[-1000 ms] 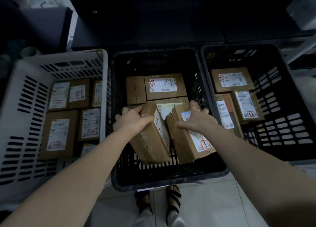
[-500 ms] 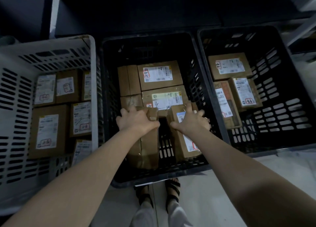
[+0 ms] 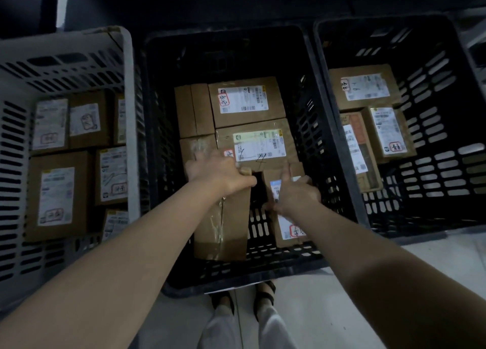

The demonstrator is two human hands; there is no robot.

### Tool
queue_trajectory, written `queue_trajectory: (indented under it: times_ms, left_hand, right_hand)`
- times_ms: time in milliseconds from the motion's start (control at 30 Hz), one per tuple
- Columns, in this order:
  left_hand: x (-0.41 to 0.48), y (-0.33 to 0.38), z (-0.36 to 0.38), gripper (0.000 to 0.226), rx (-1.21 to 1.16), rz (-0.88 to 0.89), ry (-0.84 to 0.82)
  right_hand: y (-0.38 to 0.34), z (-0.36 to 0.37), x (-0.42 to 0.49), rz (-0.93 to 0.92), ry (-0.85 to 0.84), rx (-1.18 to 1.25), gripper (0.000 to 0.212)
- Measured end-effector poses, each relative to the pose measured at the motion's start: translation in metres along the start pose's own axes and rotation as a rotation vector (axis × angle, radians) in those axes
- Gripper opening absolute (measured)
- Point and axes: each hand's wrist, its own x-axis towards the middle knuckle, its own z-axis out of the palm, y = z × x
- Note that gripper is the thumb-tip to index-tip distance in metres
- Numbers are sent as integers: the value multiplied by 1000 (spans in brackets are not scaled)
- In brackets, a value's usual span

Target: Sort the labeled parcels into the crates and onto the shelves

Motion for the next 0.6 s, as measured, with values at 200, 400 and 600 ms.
queue_trajectory:
  times_ms: [200,400,600]
  left_hand:
    - [0,1,-3,70,-8,7,-40]
    - [6,1,-1,68,-19,16,-47]
    - [5,-1,-1,64,-136,12,-61]
  right_hand:
    - [4,-5,-3,-175,84,-344,115]
    - [19,3,9,-238,24,-187,114]
    - [13,-3,5,-229,61,-287,109]
